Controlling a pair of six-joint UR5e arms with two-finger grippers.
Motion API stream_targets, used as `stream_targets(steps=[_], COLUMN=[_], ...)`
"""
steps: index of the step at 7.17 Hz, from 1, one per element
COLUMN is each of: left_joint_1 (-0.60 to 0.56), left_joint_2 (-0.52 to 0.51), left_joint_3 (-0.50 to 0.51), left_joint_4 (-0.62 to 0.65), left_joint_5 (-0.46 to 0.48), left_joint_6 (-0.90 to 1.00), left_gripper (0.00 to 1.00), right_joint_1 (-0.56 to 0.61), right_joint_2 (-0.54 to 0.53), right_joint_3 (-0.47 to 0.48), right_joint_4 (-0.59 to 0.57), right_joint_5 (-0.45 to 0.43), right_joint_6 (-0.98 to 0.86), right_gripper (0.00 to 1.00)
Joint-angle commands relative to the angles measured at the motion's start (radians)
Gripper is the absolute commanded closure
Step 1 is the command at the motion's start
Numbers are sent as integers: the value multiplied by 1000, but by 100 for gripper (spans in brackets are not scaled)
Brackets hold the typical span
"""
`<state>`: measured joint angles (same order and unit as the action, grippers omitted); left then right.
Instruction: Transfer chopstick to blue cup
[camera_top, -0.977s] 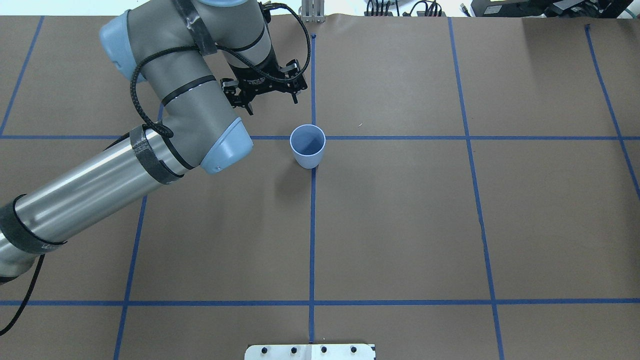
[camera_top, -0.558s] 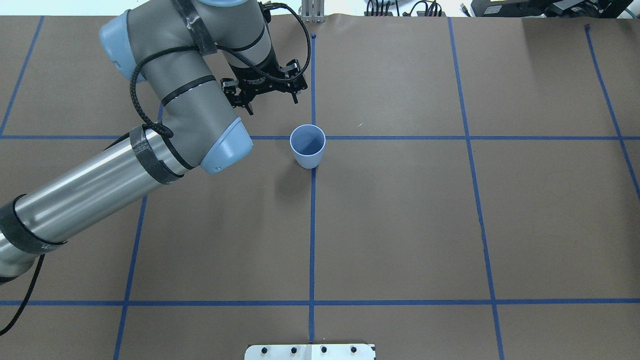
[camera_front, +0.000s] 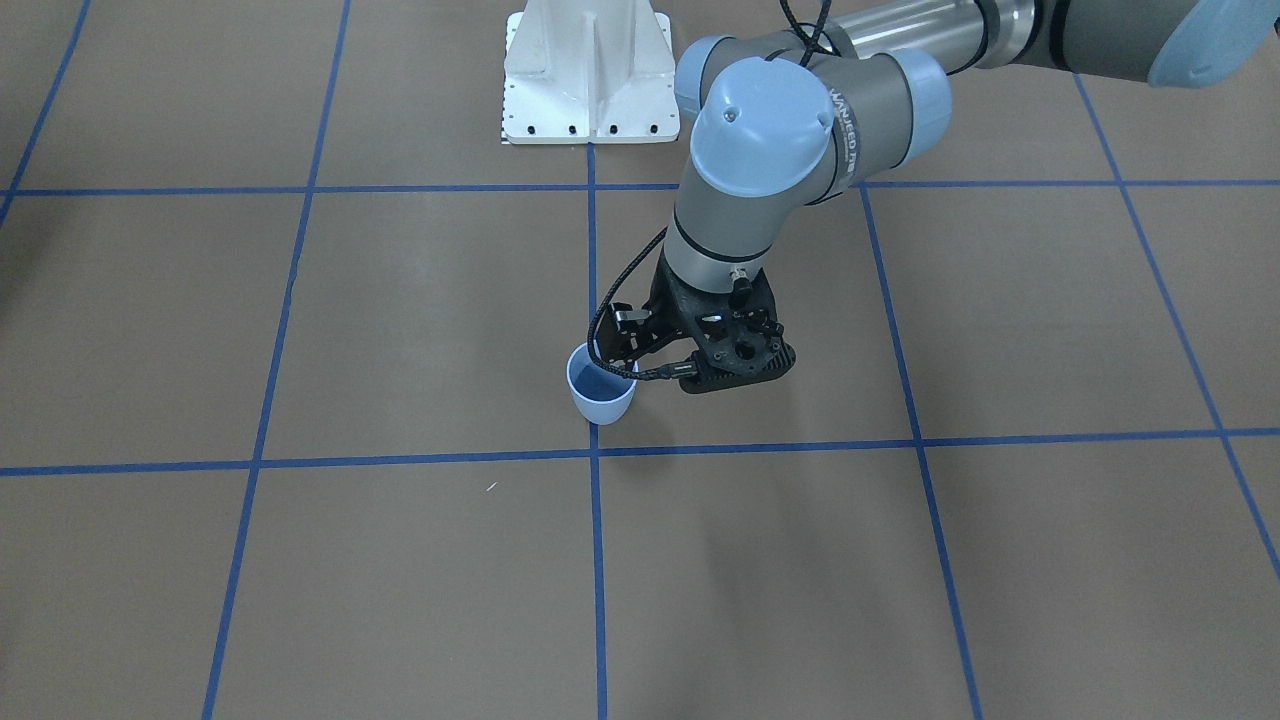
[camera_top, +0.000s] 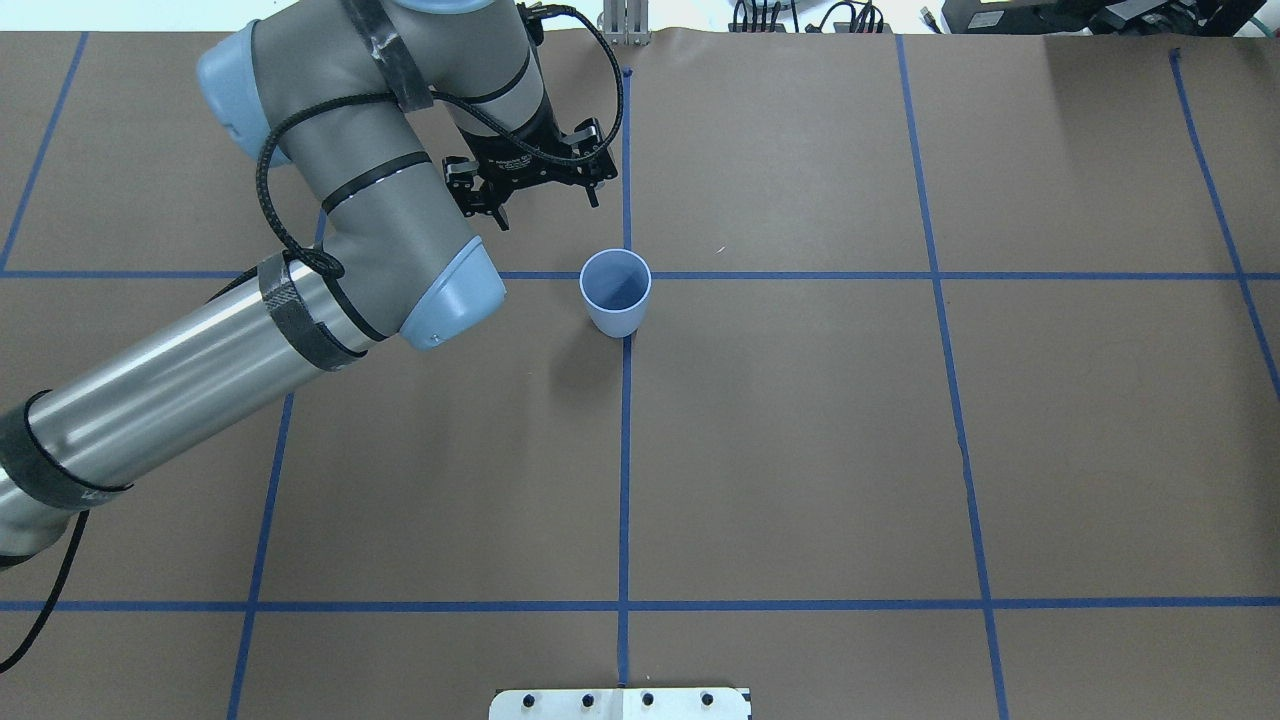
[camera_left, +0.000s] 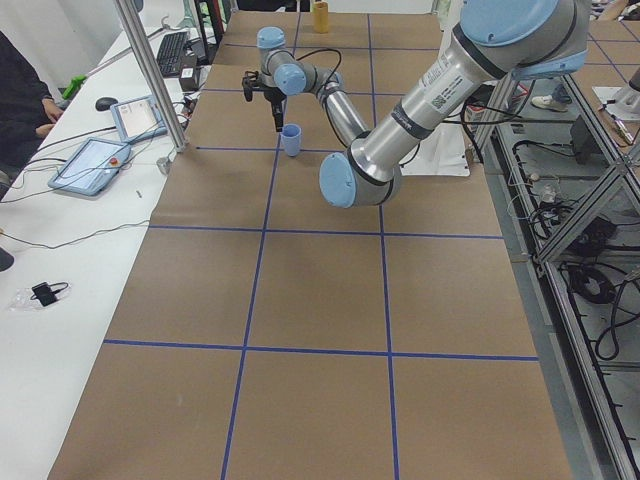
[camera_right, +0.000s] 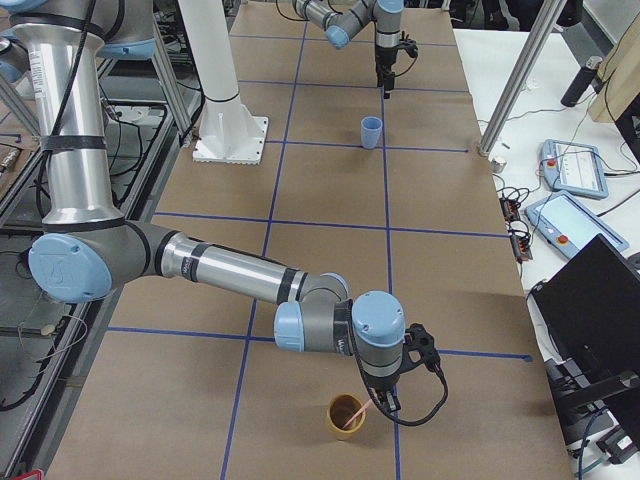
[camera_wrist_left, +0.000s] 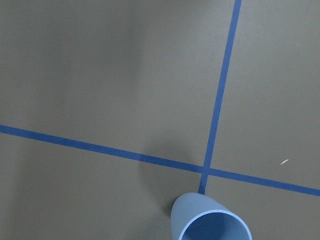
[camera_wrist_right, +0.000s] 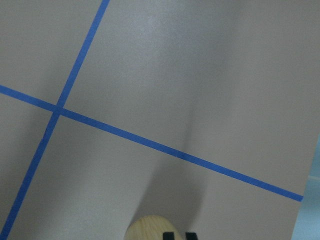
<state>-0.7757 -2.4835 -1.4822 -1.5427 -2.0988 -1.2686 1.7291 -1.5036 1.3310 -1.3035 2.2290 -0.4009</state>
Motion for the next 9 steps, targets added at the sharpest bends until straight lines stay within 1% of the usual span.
stream_targets(steps=[1, 3, 4, 5, 6, 7, 8, 9], left_joint_1=[4, 4, 6, 6, 4, 4, 4, 3], left_joint_2=[5, 5, 5, 6, 6, 8, 20, 40], left_joint_3=[0, 0, 0, 0, 0, 0, -7, -35], left_joint_4=[-1, -2, -1, -2, -2, -2, -5, -4], left_joint_5=[-1, -1, -1, -1, -1, -1, -1, 2], left_joint_6=[0, 0, 0, 1, 3, 3, 3, 11], left_gripper=[2, 2, 2, 2, 2, 2, 2, 2], right_joint_1=[56, 105, 113, 113, 116, 125, 130, 127], right_joint_2=[-6, -4, -3, 11, 41, 89, 170, 281], right_joint_3=[51, 89, 162, 247, 301, 322, 323, 320], right_joint_4=[-13, -31, -116, -231, -325, -394, -480, -619], right_joint_5=[0, 4, 8, 6, 5, 4, 9, 11], right_joint_6=[5, 7, 7, 8, 8, 8, 8, 10], right_gripper=[100, 100, 100, 100, 100, 100, 100, 100])
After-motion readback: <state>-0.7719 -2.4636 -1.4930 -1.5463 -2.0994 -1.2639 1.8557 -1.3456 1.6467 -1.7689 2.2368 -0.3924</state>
